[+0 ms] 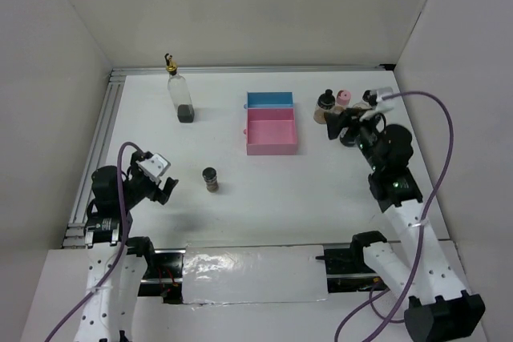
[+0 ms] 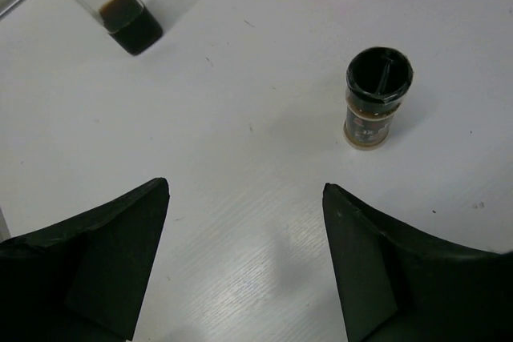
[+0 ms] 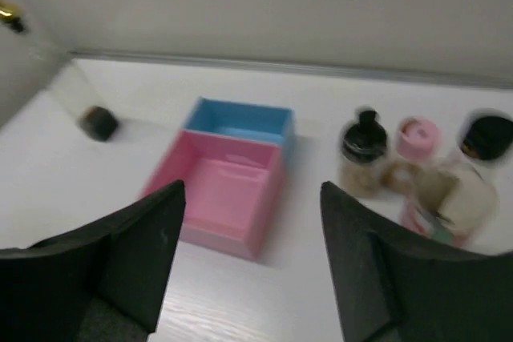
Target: Organize the condiment bottles
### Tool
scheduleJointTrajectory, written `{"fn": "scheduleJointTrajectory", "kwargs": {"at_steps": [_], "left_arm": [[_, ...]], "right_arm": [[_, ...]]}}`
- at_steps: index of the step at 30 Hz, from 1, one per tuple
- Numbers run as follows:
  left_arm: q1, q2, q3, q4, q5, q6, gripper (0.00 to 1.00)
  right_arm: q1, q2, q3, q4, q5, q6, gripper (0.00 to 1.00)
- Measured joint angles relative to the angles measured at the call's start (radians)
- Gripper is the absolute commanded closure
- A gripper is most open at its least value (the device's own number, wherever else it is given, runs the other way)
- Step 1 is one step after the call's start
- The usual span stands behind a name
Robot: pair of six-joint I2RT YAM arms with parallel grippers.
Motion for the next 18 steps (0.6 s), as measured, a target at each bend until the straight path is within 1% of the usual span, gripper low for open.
{"fn": "scheduleJointTrajectory", "kwargs": {"at_steps": [1,2,3,4,5,6,7,8,10,11,12,13,14,16,18], "left_arm": [[0.0,0.002,0.011,0.002,-0.002,-0.003,0.12],[-0.001,0.004,0.021,0.002,-0.005,-0.006,0.13],[-0.001,0.006,0.028,0.003,-0.008,-0.01,0.19],[-0.002,0.008,0.032,0.001,-0.01,-0.019,0.22],[-0.002,0.011,0.034,0.003,-0.013,-0.03,0.34],[-0.002,0.012,0.034,0.002,-0.018,-0.038,0.41],[-0.002,0.014,0.034,0.001,-0.021,-0.043,0.49],[-0.003,0.016,0.034,0.0,-0.026,-0.053,0.52],[-0.004,0.02,0.035,-0.004,-0.034,-0.058,0.63],[-0.004,0.021,0.035,-0.008,-0.036,-0.058,0.73],[-0.004,0.022,0.035,-0.013,-0.038,-0.06,0.77],[-0.004,0.023,0.035,-0.019,-0.041,-0.06,0.83],[-0.004,0.024,0.036,-0.023,-0.043,-0.061,0.85],[-0.004,0.024,0.037,-0.027,-0.044,-0.057,0.86],[-0.003,0.025,0.037,-0.029,-0.044,-0.057,0.85]], "right_arm": [[0.004,0.039,0.079,-0.04,-0.056,-0.029,0.37],[0.011,0.082,0.161,-0.076,-0.104,-0.06,0.5],[0.03,0.143,0.253,-0.117,-0.14,-0.098,0.55],[0.061,0.205,0.344,-0.153,-0.164,-0.136,0.62],[0.102,0.265,0.422,-0.188,-0.162,-0.173,0.72],[0.148,0.318,0.479,-0.223,-0.139,-0.203,0.75],[0.204,0.377,0.535,-0.269,-0.09,-0.223,0.74],[0.264,0.434,0.586,-0.306,-0.039,-0.24,0.69],[0.352,0.547,0.647,-0.363,0.056,-0.254,0.55],[0.378,0.583,0.651,-0.384,0.086,-0.256,0.5],[0.391,0.61,0.65,-0.415,0.113,-0.255,0.41],[0.393,0.625,0.649,-0.44,0.131,-0.251,0.06],[0.388,0.633,0.649,-0.456,0.146,-0.241,0.0],[0.363,0.635,0.651,-0.476,0.154,-0.232,0.0],[0.332,0.64,0.681,-0.502,0.153,-0.215,0.0]]}}
